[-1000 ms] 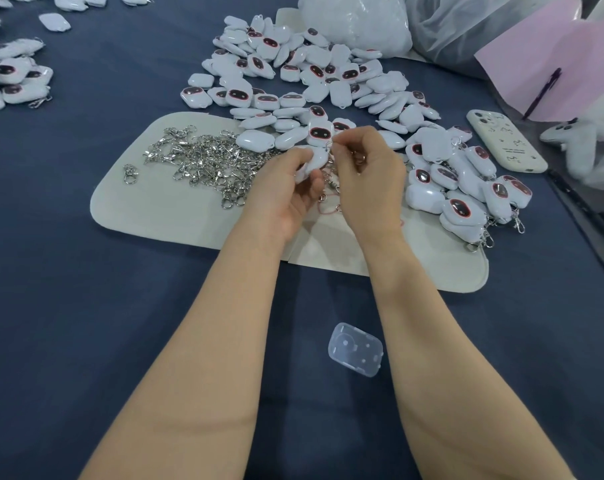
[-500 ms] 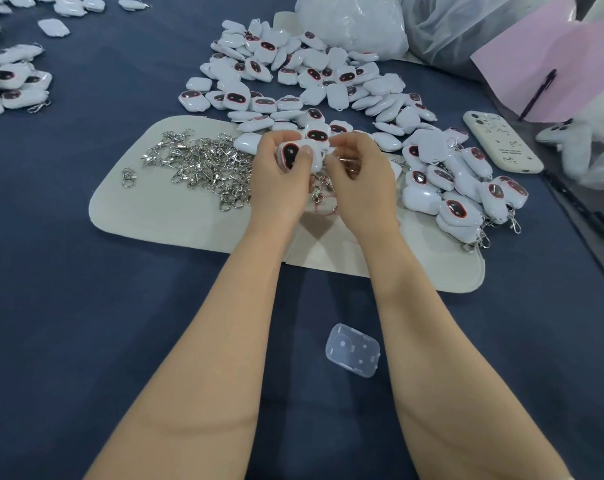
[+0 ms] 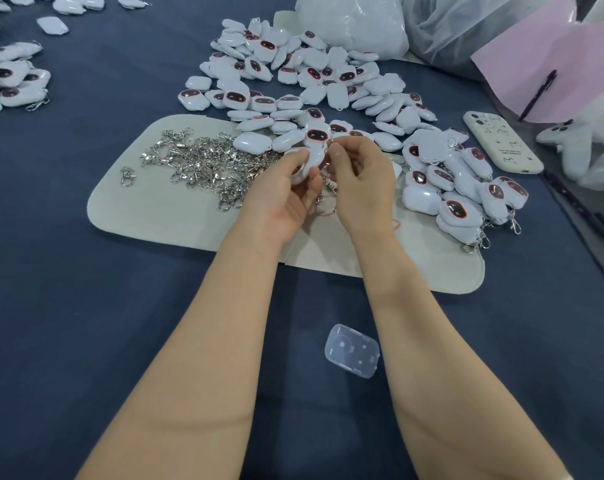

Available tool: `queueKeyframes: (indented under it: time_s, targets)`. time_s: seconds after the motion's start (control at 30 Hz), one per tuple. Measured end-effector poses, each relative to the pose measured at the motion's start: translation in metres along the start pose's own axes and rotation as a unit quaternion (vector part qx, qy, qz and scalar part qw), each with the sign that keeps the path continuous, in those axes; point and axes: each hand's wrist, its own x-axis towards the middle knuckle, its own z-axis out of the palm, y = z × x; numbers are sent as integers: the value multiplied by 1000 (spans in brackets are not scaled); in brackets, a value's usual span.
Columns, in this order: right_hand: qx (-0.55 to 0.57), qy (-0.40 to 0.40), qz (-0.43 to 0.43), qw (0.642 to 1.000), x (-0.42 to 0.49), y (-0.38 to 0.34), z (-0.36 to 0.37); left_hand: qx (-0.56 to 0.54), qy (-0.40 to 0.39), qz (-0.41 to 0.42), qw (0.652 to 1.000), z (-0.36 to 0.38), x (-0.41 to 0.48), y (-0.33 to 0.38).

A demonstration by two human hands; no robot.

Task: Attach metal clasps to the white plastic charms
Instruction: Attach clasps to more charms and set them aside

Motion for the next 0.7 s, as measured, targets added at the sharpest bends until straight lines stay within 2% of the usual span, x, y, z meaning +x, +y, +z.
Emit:
queueKeyframes:
  time_s: [0.07, 0.13, 0.17, 0.23, 0.33, 0.47, 0.7]
  targets:
    - [-47, -4, -37, 998, -1, 1, -2, -19, 15, 19, 1000, 3, -1, -1]
    - [-104, -15, -81, 991, -1, 1, -5, 52, 44, 93, 993, 4, -1, -3]
    - [-130, -21, -99, 986, 0, 1, -6, 129, 60, 148, 979, 3, 1, -5]
    - [-165, -36, -115, 979, 2, 0, -8, 272, 75, 254, 925, 1, 1, -7]
    - [-186, -56, -118, 974, 2, 1, -10, 347, 68, 335, 873, 0, -1, -8]
    - [-200, -67, -115, 971, 1, 3, -10, 385, 60, 376, 841, -2, 1, -10]
    - [-122, -82, -17, 989, 3, 2, -9, 377, 66, 339, 859, 0, 3, -10]
